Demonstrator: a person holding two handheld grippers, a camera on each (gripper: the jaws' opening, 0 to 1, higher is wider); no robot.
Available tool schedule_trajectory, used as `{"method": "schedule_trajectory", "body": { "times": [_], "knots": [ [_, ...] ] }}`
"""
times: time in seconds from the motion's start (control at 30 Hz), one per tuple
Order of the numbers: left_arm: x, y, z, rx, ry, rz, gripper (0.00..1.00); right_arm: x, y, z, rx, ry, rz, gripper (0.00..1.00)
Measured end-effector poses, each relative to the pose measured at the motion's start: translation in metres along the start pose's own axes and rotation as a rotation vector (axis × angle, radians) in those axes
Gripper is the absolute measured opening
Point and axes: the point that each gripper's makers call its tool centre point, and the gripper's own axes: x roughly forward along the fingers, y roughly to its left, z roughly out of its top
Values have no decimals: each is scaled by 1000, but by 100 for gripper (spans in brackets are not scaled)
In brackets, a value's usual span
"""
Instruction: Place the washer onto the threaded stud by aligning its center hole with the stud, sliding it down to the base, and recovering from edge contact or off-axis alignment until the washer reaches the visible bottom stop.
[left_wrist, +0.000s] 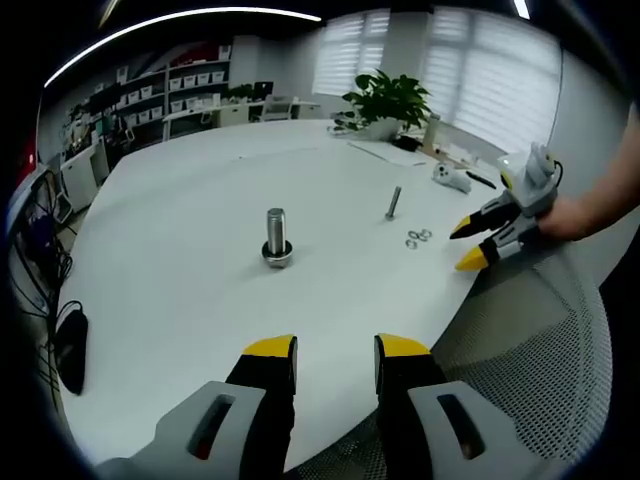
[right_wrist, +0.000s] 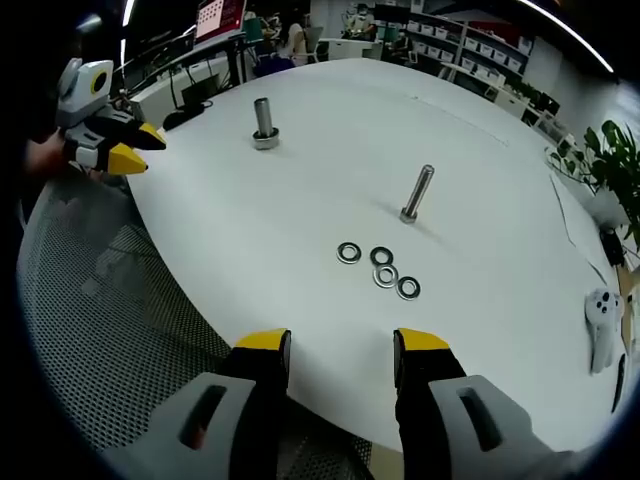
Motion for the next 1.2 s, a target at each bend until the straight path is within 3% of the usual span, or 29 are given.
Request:
{"method": "schedule_trajectory", "body": {
  "times": [0.6, 0.97, 1.2],
  "knots": [
    [4, -8, -6, 50, 41, -25, 28, -2, 2, 6, 25, -16, 34, 44],
    [3, -1, -6, 24, 26, 0, 28, 1, -24, 1, 76, 16, 4, 46],
    [3, -3, -7, 41, 35, -2, 28, 9, -38, 10, 96, 21, -8, 45]
  ]
}}
